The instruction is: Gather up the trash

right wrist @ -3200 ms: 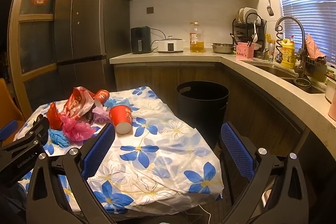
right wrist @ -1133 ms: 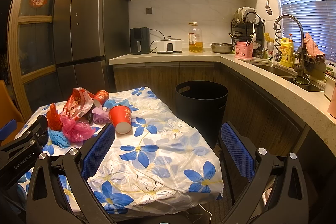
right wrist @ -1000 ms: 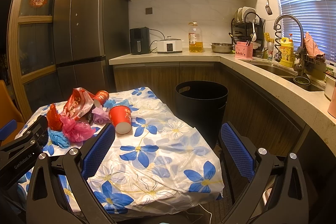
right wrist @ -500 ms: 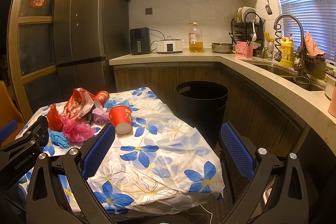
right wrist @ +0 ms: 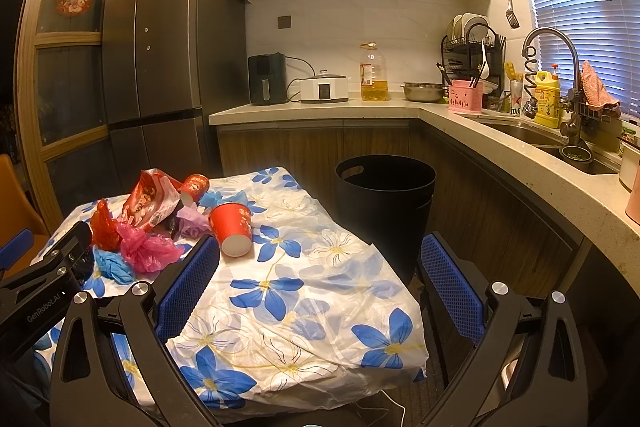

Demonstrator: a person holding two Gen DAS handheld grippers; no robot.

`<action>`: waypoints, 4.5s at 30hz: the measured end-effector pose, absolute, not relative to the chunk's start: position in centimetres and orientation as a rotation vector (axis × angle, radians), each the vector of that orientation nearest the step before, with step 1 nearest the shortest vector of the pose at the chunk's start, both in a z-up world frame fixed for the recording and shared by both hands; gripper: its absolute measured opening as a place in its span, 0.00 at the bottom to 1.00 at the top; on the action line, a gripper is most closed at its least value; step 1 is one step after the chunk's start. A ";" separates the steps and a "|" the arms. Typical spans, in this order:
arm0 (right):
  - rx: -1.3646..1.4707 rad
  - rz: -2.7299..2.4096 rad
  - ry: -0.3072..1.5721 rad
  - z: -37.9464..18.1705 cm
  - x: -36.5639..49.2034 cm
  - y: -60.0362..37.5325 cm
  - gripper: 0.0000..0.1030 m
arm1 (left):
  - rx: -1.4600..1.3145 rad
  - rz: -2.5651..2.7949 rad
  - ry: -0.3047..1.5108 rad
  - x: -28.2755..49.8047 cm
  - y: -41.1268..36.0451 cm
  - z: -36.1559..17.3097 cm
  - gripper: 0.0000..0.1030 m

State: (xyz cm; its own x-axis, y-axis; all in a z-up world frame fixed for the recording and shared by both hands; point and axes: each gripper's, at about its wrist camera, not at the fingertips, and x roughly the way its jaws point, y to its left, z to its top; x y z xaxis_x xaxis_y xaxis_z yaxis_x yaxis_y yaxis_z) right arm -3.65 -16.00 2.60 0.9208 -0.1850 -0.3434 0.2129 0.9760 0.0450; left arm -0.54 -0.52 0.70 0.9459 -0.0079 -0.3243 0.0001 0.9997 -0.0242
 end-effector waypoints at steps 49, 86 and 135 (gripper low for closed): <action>0.092 0.309 0.293 -4.0 10.1 -5.9 0.89 | -0.149 0.305 0.322 6.6 11.5 -5.5 0.95; 0.108 0.476 0.389 -5.1 14.4 -2.6 0.24 | -0.310 0.308 0.552 14.9 18.3 -9.7 0.04; 0.283 -0.174 0.029 3.6 13.7 -34.4 0.24 | -0.068 -0.446 0.249 21.9 -21.7 3.9 0.02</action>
State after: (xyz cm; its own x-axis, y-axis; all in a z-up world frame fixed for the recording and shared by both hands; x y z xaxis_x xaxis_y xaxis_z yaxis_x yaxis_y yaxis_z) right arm 13.66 -34.44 3.57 0.9847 -0.1664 -0.0524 0.1744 0.9454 0.2755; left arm 21.92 -21.69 3.89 0.8723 -0.4349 -0.2235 0.4184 0.9004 -0.1193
